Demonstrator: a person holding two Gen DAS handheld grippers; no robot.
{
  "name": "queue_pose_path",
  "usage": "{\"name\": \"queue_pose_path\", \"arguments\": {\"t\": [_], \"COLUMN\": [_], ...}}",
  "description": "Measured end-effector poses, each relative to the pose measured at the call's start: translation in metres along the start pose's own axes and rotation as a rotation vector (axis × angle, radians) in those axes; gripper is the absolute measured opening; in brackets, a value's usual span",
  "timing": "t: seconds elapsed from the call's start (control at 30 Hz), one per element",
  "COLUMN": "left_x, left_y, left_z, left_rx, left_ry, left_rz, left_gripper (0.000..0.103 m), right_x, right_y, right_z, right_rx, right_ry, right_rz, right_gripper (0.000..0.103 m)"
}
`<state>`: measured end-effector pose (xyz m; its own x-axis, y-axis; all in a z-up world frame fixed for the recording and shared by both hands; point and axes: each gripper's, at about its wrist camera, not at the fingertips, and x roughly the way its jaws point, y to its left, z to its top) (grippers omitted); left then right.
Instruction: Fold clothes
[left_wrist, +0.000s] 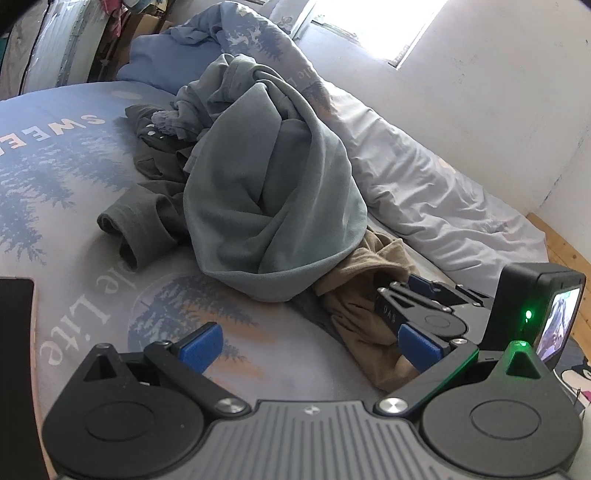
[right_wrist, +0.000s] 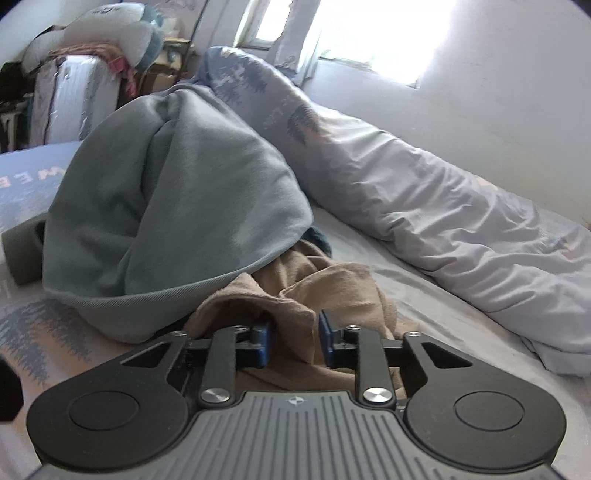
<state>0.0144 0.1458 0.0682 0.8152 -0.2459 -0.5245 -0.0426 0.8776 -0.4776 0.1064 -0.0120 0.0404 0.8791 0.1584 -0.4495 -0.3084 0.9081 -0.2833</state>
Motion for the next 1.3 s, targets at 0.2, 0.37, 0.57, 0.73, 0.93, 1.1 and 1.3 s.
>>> {"name": "queue_pose_path", "arguments": {"t": [0.2, 0.37, 0.57, 0.73, 0.93, 1.1, 1.3], "left_x": [0.002, 0.002, 0.003, 0.005, 0.008, 0.011, 0.015], "left_y": [0.005, 0.004, 0.003, 0.008, 0.006, -0.004, -0.015], "left_z": [-0.002, -0.002, -0.002, -0.001, -0.002, -0.004, -0.010], "left_rx": [-0.027, -0.029, -0.038, -0.083, -0.099, -0.086, -0.085], "left_ry": [0.020, 0.019, 0.025, 0.037, 0.055, 0.059, 0.074], "left_rz": [-0.027, -0.038, -0.049, -0.060, -0.081, -0.104, -0.136], "left_gripper": [0.103, 0.103, 0.103, 0.103, 0.103, 0.103, 0.103], "right_x": [0.004, 0.005, -0.004, -0.020, -0.052, -0.096, -0.143], "right_y": [-0.004, -0.009, -0.013, -0.024, -0.049, -0.082, -0.120], "right_z": [-0.004, -0.007, -0.007, 0.001, 0.016, 0.022, -0.003], "right_rx": [0.066, 0.131, 0.148, 0.179, 0.234, 0.325, 0.461], "right_ry": [0.007, 0.035, 0.006, -0.047, -0.136, -0.218, -0.252], "right_rz": [0.004, 0.019, -0.006, -0.035, -0.089, -0.149, -0.183], "right_gripper": [0.022, 0.022, 0.009, 0.006, 0.005, 0.005, 0.002]}}
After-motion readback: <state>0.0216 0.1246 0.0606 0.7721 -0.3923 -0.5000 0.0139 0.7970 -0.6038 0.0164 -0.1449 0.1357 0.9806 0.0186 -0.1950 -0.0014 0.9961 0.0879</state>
